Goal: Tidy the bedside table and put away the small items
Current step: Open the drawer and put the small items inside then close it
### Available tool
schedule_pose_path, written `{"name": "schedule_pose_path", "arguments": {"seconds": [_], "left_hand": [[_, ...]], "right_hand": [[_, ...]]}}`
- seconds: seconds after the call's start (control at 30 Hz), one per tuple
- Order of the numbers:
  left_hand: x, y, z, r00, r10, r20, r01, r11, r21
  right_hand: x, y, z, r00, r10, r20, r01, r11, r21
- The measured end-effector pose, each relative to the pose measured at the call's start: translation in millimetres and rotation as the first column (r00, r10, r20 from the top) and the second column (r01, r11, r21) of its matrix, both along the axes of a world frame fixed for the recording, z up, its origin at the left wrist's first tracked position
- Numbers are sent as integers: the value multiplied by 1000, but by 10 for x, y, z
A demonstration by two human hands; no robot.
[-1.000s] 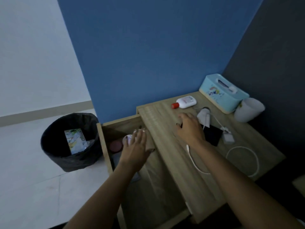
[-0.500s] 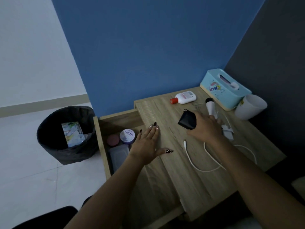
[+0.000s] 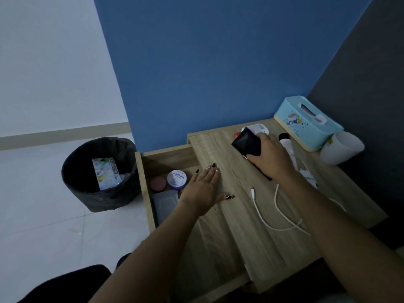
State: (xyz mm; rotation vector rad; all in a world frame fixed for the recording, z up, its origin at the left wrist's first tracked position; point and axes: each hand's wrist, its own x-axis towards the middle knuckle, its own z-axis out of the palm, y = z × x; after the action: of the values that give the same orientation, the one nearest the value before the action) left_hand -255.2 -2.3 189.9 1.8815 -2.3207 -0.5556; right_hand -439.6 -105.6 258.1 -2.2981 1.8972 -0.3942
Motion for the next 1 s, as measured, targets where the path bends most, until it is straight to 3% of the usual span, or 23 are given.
{"name": "schedule_pose_path", "arguments": {"seconds": [0.17,0.43,1.0], "left_hand": [[359,90,34,988,156,-15,-156,976,-154],[1075,286,-278,848,528,48,-514,841,-166],[1254,434,-470,878,472,83,-457,877,-149]], "right_hand": [[432,-3,264,983,21,181,1,993,-121],[1489,527,43,941,15,339,-9,1000,-18],[1544,1166,-1423,976,-214,35,192,928,318]]}}
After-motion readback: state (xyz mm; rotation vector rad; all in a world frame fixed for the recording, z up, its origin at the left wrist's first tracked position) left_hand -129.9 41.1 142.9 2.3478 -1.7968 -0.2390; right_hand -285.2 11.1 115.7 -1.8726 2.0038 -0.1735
